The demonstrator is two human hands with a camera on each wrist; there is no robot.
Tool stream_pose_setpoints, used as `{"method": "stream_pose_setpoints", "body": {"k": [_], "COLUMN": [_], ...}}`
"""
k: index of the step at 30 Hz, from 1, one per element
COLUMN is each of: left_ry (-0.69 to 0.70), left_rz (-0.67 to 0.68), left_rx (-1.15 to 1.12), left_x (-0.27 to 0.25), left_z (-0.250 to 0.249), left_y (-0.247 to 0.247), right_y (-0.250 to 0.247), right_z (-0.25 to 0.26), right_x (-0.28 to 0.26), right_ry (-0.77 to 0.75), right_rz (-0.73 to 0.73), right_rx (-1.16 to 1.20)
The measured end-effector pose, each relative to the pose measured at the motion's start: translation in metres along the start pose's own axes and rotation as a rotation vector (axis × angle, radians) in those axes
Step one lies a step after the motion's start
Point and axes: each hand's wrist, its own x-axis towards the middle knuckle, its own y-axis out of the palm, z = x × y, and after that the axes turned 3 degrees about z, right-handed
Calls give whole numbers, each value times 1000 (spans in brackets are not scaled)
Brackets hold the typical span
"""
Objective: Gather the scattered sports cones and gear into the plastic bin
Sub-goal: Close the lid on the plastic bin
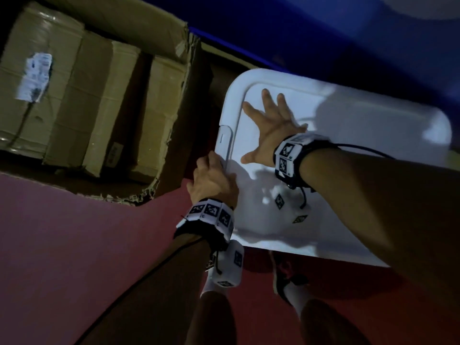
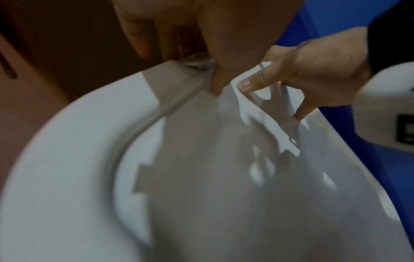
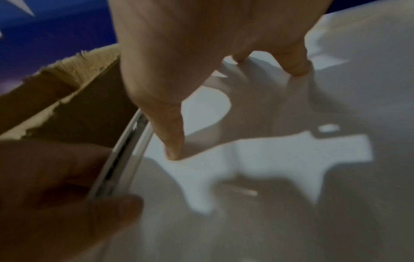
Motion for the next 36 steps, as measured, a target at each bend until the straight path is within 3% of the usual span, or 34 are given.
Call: {"method": "stream_pose_setpoints", "body": {"k": [2,6,9,12,14,16,17,19,21,23,27,32,36], "left_ry": [-10,77,52,204,259,309,353,438,444,391,342,321,313], "left_rz": [-34,-86,-155,-124,-53,8,33,102,186,250,226,85,38], "left_rx": [42,65,65,182,171,160,185,308,492,661,749,705,675], "left_x": [-8,-28,-34,-47,-63,-77,-82,-89,-95,-96,-89,-94,-99], "left_z": [-17,-68,-99,-132,-166,-196,-210,-236,-257,-263,-264,-285,-294], "left_y": [2,22,36,60,88,116,128,153,180,198,211,222,230], "right_y": [-8,-20,-6,14,31,50,62,88,111,127,139,132,135], "right_z": [-3,-29,-78,-156,-218,-265,-284,-317,-343,-353,-360,-379,-383], "right_x": [-2,-20,-45,-80,-106,-122,-125,-133,-138,-137,-131,-129,-115], "right_ry": [-27,-24,104,202,339,573,670,776,758,678,629,607,572], "right_rz": [4,-137,-166,-357,-514,-593,-584,-427,-223,-158,-204,-9,-9], "right_rx": [107,371,512,569,487,528,604,774,1072,1283,1390,1347,1358]}}
